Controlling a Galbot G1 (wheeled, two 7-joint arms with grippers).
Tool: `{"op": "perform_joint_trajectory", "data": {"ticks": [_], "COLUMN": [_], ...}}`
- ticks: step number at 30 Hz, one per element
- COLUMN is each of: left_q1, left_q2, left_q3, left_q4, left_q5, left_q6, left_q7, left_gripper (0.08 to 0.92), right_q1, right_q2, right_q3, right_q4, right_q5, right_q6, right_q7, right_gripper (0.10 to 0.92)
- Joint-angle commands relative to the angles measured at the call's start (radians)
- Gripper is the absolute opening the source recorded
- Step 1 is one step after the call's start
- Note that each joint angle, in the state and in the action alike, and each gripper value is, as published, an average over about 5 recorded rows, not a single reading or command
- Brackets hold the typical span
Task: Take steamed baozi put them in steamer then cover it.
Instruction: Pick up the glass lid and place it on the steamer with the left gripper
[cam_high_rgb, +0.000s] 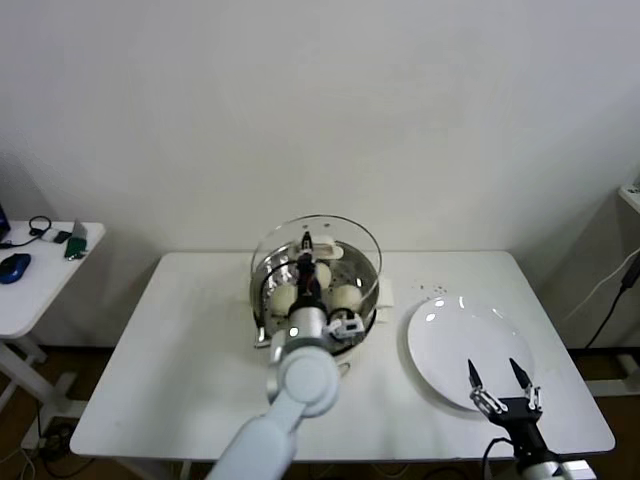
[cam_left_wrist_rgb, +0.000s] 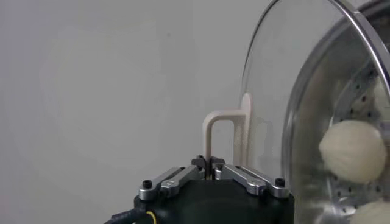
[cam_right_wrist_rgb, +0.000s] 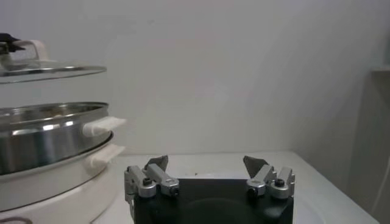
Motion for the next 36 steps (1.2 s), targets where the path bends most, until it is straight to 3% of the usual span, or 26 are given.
{"op": "perform_joint_trajectory", "data": {"ticks": [1, 13, 36], "left_q1": [0.081, 0.135, 0.092], "left_q2": [-0.132, -0.117, -0.111], "left_q3": [0.003, -0.050, -0.057], "left_q4": [0.073, 0.091, 0.124], "left_q5": [0.146, 0.169, 0.129], "left_q6": [-0.008, -0.016, -0.013], "left_q7": [-0.015, -0.042, -0.075], "left_gripper": [0.134, 0.134, 0.134], "right_q1": [-0.003, -0.002, -0.014], "right_q2": [-0.004, -0.011, -0.016], "right_q3": [0.005, 0.011, 0.022], "right_q4": [-0.006, -0.008, -0.006], "right_q5": [0.009, 0.018, 0.018], "right_q6": [0.003, 0.006, 0.008], "right_q7": [-0.005, -0.006, -0.015], "right_gripper": [0.823, 0.823, 0.823]}}
